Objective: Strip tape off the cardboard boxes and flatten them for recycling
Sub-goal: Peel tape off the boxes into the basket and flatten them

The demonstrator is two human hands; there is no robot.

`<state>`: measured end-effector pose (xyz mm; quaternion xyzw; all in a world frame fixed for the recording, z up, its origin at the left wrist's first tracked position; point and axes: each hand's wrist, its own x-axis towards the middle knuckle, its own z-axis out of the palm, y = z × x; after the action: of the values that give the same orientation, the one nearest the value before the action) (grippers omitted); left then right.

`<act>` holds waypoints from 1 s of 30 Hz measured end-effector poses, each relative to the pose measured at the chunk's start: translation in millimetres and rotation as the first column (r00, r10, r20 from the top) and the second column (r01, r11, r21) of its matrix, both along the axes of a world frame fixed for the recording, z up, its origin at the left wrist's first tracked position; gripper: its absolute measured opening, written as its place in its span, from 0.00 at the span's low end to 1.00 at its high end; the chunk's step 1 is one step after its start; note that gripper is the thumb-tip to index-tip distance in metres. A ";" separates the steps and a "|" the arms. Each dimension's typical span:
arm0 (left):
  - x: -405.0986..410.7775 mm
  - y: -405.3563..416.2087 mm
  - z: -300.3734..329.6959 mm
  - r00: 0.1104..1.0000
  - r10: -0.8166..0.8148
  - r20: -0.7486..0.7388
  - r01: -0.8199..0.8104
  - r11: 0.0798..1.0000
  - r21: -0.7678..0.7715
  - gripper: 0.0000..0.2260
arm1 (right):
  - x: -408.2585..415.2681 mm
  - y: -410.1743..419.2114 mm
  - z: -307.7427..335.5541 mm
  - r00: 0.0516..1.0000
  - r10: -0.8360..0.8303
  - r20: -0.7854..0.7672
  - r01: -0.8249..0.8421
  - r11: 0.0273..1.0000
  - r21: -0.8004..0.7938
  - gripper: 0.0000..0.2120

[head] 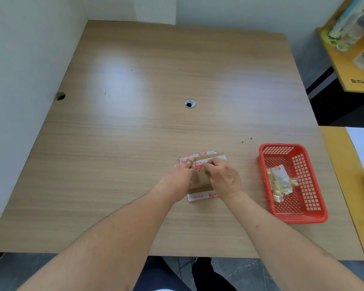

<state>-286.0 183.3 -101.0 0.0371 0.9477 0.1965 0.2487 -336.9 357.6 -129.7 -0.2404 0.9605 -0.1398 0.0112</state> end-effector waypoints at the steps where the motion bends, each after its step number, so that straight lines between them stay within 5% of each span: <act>1: -0.6 0.4 0.7 1.000 0.000 -0.001 0.000 1.000 -0.002 0.27 | 1.1 0.0 -2.1 1.000 0.028 -0.012 -0.028 1.000 0.008 0.08; 6: -1.4 0.8 0.9 1.000 -0.016 -0.014 0.016 1.000 -0.008 0.27 | 6.7 -2.0 3.3 0.999 0.048 -0.006 -0.049 0.995 -0.082 0.05; 8: -0.9 1.3 -0.4 1.000 -0.014 -0.009 0.014 1.000 -0.011 0.28 | 6.0 -9.1 14.0 0.982 -0.096 0.163 0.120 0.982 -0.145 0.04; 12: -1.1 2.2 1.4 1.000 -0.006 -0.016 0.006 1.000 -0.022 0.28 | 1.1 -29.4 25.5 0.758 -0.427 0.494 0.582 0.784 -0.216 0.11; 18: -0.7 0.8 6.3 0.999 -0.030 -0.020 0.029 0.999 -0.041 0.27 | -3.5 -28.5 30.3 0.770 -0.415 0.485 0.535 0.834 -0.136 0.07; 24: -1.9 -0.7 7.6 0.999 -0.044 -0.010 0.043 0.998 -0.054 0.26 | -8.7 0.9 34.7 0.711 -0.502 0.493 0.654 0.729 -0.200 0.05; 30: -5.5 2.4 6.9 0.999 -0.039 -0.012 0.039 0.997 -0.061 0.26 | -9.0 13.2 28.6 0.910 -0.283 0.304 0.349 0.918 -0.189 0.14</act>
<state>-291.5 185.7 -94.1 0.0493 0.9540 0.1623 0.2473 -346.0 370.8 -101.1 -0.0590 0.9522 -0.2858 0.0904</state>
